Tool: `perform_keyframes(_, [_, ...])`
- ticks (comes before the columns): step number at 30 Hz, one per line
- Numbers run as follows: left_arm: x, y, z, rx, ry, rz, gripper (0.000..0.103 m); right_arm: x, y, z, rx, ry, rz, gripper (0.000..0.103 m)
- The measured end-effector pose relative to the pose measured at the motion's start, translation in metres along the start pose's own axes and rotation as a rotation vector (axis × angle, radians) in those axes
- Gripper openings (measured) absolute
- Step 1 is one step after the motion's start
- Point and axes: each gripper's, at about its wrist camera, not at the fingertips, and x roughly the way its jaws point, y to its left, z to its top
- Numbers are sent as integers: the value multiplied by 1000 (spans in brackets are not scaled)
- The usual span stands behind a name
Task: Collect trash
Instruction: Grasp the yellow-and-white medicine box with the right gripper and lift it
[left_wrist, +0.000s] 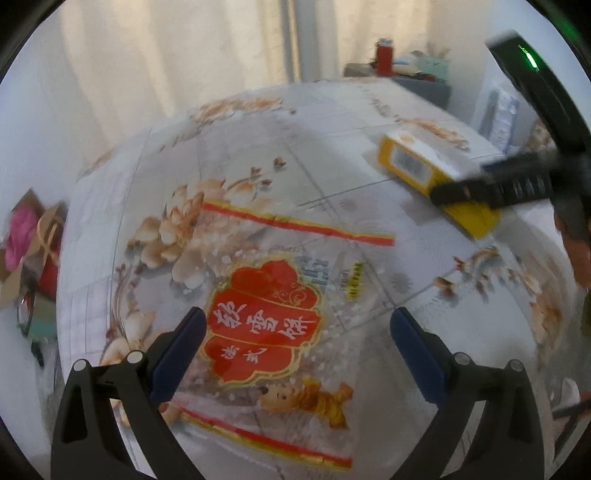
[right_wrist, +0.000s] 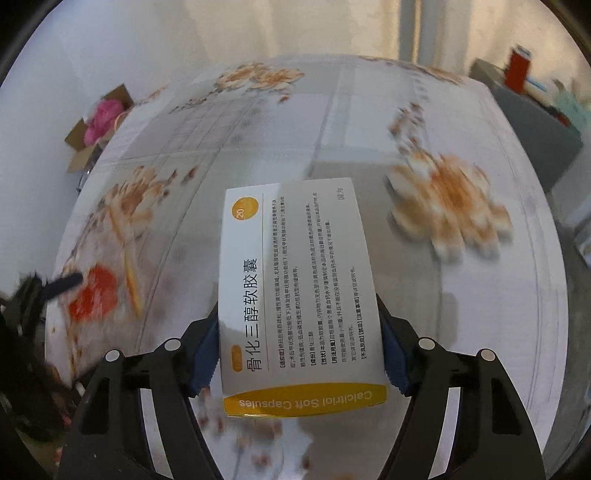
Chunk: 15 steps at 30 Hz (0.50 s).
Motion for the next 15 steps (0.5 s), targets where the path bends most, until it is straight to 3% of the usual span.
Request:
perform_keyframes(6, [-21, 18, 4, 24, -23, -143, 98, -17, 6, -44, -1, -36, -52, 69])
perform_keyframes(9, [-28, 29, 11, 50, -25, -153, 98, -22, 2, -52, 24, -55, -26, 69])
perform_keyframes(12, [-23, 35, 16, 59, -1, -210, 98, -22, -4, -52, 56, -71, 10, 69])
perform_keyframes(15, [-7, 39, 17, 56, 57, -233, 98, -27, -11, -56, 90, -86, 62, 69])
